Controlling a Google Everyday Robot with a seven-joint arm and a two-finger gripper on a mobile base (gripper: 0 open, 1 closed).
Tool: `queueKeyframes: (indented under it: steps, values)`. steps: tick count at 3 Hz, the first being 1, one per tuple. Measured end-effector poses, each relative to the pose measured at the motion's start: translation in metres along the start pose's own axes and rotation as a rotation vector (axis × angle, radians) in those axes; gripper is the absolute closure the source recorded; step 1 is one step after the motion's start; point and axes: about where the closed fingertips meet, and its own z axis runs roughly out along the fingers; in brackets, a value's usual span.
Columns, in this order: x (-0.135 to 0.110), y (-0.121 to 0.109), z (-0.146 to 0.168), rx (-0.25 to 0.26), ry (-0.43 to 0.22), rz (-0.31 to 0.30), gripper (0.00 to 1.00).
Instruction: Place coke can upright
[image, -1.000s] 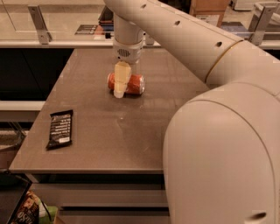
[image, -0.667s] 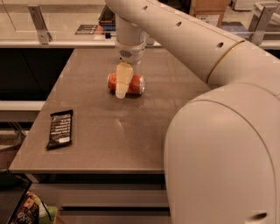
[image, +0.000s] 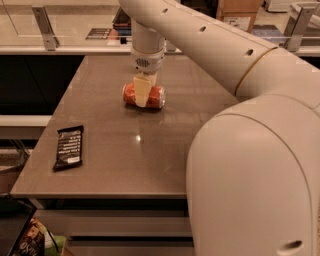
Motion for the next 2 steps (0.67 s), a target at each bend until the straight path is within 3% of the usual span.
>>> queueKeyframes:
  steps: [2]
  values:
    - [-0.0036, -0.0018, 0.0049, 0.004, -0.008, -0.002, 0.85]
